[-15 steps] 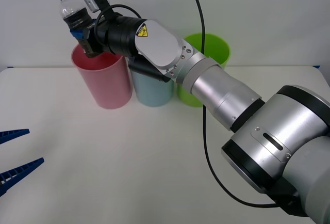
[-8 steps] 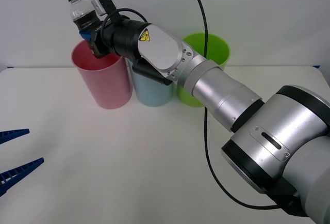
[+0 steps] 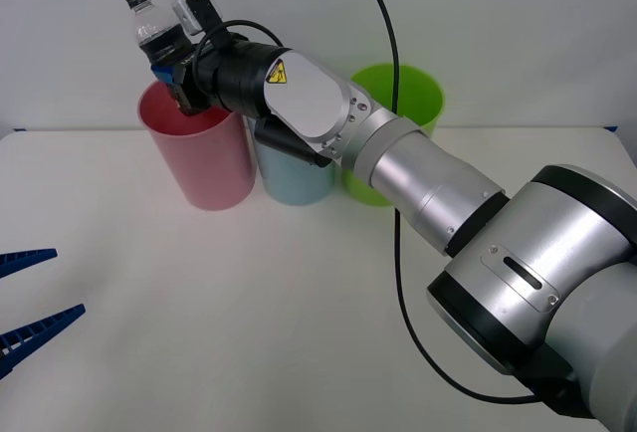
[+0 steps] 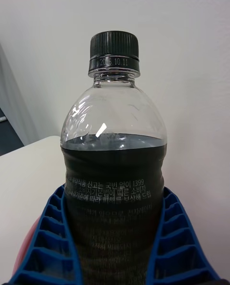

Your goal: Put cans in the blue bin and PET bottles in the pink bin and trash in the green bin.

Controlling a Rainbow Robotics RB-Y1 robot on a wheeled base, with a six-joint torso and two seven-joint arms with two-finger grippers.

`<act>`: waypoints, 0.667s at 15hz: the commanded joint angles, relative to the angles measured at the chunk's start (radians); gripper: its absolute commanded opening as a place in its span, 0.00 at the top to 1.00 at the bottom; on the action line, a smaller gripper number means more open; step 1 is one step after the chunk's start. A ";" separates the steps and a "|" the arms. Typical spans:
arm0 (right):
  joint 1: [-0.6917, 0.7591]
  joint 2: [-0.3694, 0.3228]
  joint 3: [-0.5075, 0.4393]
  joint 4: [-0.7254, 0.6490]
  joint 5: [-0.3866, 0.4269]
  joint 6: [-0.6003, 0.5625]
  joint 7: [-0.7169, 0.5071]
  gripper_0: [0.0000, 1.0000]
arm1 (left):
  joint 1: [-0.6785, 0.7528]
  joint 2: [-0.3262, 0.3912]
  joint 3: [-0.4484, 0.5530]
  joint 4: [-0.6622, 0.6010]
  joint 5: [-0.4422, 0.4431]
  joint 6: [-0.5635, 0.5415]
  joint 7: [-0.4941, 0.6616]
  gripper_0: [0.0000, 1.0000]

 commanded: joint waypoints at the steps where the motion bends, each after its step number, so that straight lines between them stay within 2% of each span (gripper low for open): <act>1: -0.001 0.000 0.007 -0.001 -0.009 0.003 0.011 0.16 | 0.000 0.000 0.000 0.000 0.000 0.000 0.000 0.00; 2: -0.001 0.000 0.007 0.001 -0.009 0.004 0.012 0.09 | 0.000 0.000 0.000 0.000 0.000 0.000 0.000 0.00; 3: 0.001 0.000 0.007 -0.001 -0.009 0.004 0.012 0.06 | 0.000 0.000 0.000 0.000 0.000 0.000 0.000 0.00; 10: -0.001 0.000 0.007 -0.001 -0.018 0.004 0.015 0.04 | 0.000 0.000 0.000 0.000 0.000 0.000 0.000 0.00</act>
